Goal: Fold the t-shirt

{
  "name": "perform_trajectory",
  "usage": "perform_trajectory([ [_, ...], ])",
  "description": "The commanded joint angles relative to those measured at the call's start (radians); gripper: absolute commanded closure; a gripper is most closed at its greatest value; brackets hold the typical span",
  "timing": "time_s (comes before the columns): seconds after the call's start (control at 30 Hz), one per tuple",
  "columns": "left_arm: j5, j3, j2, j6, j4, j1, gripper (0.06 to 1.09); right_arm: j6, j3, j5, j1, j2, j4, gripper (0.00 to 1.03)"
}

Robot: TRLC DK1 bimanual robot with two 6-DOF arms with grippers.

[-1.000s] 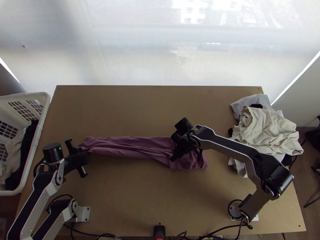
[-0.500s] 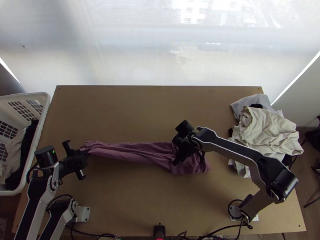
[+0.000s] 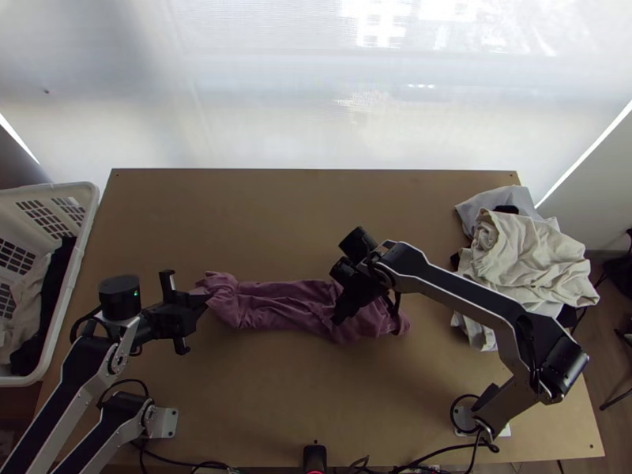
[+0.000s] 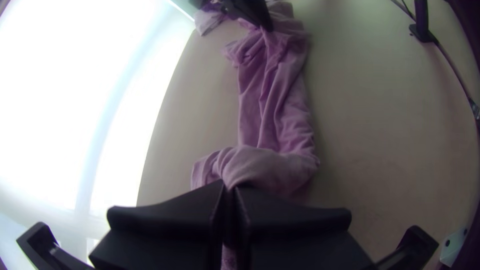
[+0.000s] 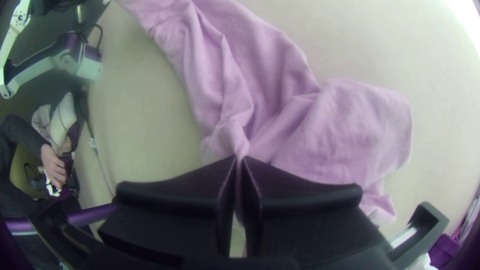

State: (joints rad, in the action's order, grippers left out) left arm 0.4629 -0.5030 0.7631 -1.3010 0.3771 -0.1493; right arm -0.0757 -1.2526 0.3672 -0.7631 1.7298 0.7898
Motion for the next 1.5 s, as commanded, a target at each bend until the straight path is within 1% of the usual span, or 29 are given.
perform_trajectory([
  [0.0,-0.003,-0.012,0.042,-0.055,-0.052,-0.131,1.05,-0.03,-0.057,0.036,0.013,-0.004,0.092,0.98],
  [0.2,-0.007,-0.028,0.11,-0.064,-0.132,-0.142,1.05,-0.056,0.036,0.036,0.09,-0.022,0.081,0.99],
  [0.23,-0.007,-0.032,0.116,-0.064,-0.136,-0.142,1.05,-0.056,0.05,0.036,0.097,-0.022,0.08,0.97],
  [0.33,-0.012,-0.051,0.128,-0.067,-0.136,-0.141,1.05,-0.055,0.091,0.03,0.102,-0.015,0.074,0.8],
  [0.4,-0.013,-0.063,0.142,-0.07,-0.136,-0.141,1.05,-0.047,0.12,0.004,0.102,-0.006,0.043,0.67],
  [0.43,-0.013,-0.066,0.145,-0.07,-0.136,-0.141,1.05,-0.045,0.131,-0.008,0.102,0.001,0.026,0.56],
  [0.47,-0.015,-0.069,0.148,-0.07,-0.136,-0.141,1.05,-0.045,0.134,-0.02,0.102,0.01,0.022,0.43],
  [0.53,-0.018,-0.069,0.148,-0.07,-0.136,-0.141,1.05,-0.044,0.13,-0.044,0.102,0.027,0.022,0.1],
  [0.57,-0.02,-0.069,0.145,-0.07,-0.136,-0.141,1.05,-0.041,0.12,-0.067,0.102,0.027,0.017,0.04],
  [0.67,-0.02,-0.083,0.139,-0.078,-0.133,-0.13,1.05,-0.026,0.085,-0.08,0.11,-0.007,0.003,0.04],
  [0.83,-0.02,-0.137,0.154,-0.1,-0.119,-0.098,1.05,-0.01,-0.007,-0.08,0.157,-0.078,0.008,0.04],
  [0.97,-0.018,-0.146,0.14,-0.101,-0.104,-0.105,1.05,-0.013,-0.057,-0.08,0.208,-0.124,0.042,0.04],
  [1.1,-0.018,-0.149,0.136,-0.1,-0.112,-0.161,1.05,-0.013,-0.036,-0.08,0.243,-0.159,0.072,0.04],
  [1.23,-0.02,-0.14,0.142,-0.101,-0.122,-0.228,1.05,-0.013,0.044,-0.08,0.237,-0.191,0.072,0.04],
  [1.33,-0.018,-0.132,0.156,-0.095,-0.19,-0.282,1.05,-0.013,0.084,-0.08,0.228,-0.208,0.072,0.04],
  [1.47,-0.02,-0.137,0.232,-0.1,-0.287,-0.355,1.05,-0.022,0.117,-0.08,0.228,-0.214,0.072,0.04],
])
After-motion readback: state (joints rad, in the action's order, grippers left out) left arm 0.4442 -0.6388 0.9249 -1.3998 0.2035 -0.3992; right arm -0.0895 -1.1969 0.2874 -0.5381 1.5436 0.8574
